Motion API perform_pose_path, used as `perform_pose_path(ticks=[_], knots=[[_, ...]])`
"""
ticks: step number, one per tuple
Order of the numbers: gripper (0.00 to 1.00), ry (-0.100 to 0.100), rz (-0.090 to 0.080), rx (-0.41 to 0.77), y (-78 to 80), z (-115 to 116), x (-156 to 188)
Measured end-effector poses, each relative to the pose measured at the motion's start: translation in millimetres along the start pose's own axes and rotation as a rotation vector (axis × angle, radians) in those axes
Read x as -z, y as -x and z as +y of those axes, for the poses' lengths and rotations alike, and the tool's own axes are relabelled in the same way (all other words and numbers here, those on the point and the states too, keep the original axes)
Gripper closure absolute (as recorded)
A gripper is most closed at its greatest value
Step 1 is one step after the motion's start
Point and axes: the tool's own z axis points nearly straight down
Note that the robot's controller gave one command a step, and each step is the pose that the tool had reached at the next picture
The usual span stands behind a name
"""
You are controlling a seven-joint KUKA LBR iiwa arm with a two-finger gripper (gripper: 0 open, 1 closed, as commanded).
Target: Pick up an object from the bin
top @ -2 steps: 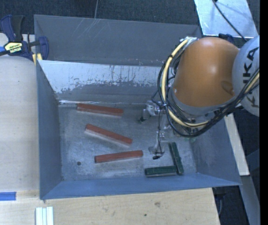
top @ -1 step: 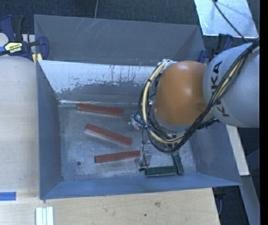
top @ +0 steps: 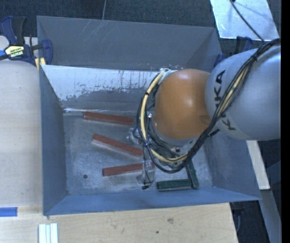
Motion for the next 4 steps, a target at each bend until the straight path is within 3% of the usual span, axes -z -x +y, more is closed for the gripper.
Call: perform_pose_path(ticks=[1,2,3,4], knots=[[0.0,0.0,0.0,-0.016,-0.2,-2,-15],[0.0,0.001,-0.002,-0.031,0.9,4,-91],[1.0,0.001,-0.003,0.02,0.2,2,-89],[1.0,0.001,-0.003,0.019,0.2,2,-89]])
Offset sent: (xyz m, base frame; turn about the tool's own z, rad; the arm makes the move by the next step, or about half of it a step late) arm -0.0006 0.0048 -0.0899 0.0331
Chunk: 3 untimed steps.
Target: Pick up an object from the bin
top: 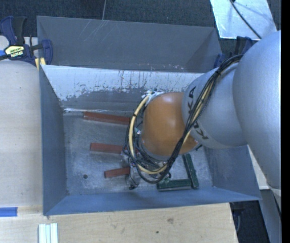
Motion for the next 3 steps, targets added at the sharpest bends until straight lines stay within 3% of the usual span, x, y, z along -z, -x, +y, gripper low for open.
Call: perform_pose_path(ticks=[3], knots=[[1.0,-0.001,0.008,-0.001,-1.9,0,36]])
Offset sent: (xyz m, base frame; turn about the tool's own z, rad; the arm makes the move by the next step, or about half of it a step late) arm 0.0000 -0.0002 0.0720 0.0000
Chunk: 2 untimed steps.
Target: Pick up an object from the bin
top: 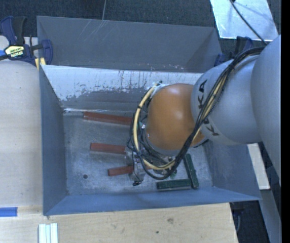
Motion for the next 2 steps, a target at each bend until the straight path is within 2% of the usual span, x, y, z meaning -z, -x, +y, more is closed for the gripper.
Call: perform_pose_path(ticks=[2], knots=[[1.0,0.0,-0.004,-0.001,0.6,0,37]])
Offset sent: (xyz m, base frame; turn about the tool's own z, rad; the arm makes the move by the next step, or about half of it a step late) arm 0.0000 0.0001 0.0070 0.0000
